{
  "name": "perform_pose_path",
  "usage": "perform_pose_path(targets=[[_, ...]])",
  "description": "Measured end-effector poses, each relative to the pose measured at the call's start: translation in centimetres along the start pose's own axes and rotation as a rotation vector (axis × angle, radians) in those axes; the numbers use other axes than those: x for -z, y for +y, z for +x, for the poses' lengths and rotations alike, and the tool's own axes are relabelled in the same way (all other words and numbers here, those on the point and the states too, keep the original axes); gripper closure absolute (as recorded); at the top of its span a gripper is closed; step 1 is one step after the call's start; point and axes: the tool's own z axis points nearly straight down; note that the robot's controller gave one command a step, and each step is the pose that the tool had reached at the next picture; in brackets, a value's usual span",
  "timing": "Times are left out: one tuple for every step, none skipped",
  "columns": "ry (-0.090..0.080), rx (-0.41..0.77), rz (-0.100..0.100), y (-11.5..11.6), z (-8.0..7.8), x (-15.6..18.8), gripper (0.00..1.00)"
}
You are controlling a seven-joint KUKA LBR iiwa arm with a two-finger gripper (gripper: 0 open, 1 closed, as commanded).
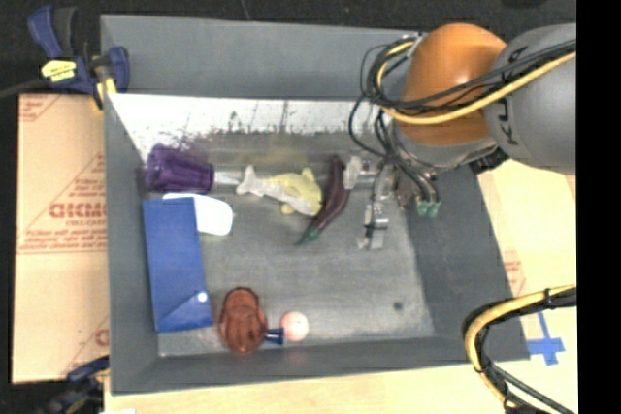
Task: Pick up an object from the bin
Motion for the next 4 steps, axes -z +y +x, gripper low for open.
perform_pose_path(targets=[[-0.008,0.001,0.001,0.0,-0.2,0.5,0.0],[-0.017,0.083,0.002,1.3,-4.5,-7.9,0.0],[-0.012,0.327,0.004,0.6,-4.8,-6.2,0.0],[-0.017,0.173,0.001,1.0,-5.0,-8.9,0.0]])
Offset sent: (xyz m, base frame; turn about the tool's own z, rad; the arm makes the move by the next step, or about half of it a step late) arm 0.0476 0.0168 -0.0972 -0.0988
